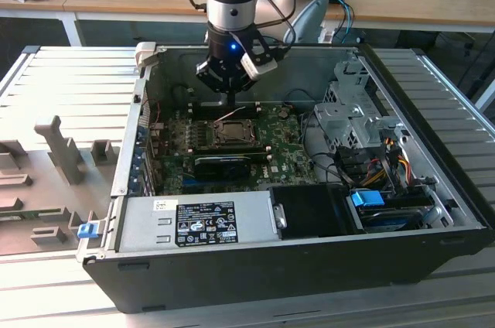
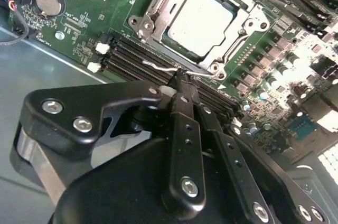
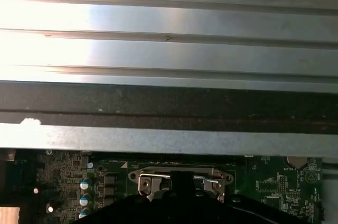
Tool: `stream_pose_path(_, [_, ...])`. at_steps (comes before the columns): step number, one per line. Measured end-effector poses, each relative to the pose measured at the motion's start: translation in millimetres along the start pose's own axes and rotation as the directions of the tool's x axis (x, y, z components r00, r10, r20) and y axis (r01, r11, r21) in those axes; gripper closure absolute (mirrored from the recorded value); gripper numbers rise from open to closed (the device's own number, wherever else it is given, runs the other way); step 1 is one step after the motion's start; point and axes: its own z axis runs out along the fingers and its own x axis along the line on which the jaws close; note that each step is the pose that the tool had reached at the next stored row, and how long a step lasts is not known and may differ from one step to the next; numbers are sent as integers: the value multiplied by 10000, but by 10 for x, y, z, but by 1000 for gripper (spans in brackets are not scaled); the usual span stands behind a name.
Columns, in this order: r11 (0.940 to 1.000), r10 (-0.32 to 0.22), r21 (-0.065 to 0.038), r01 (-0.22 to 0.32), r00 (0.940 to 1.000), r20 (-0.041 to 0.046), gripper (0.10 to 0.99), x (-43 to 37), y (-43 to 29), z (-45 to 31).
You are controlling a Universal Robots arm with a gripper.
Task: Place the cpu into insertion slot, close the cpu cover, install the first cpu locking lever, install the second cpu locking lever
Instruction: 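Install the first cpu locking lever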
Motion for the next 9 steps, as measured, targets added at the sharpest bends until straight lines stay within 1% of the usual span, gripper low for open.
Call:
stream_pose_path(1, [9998, -63, -172, 63, 10000, 4, 980, -3, 1, 2])
stream_pose_path(2, [9996, -77, -254, 77, 10000, 8, 980, -10, 0, 12])
stream_pose_path(6, [9996, -79, -254, 79, 10000, 6, 980, -62, 5, 106])
stream_pose_path(9, [9996, -82, -253, 82, 10000, 6, 980, -85, 10, 156])
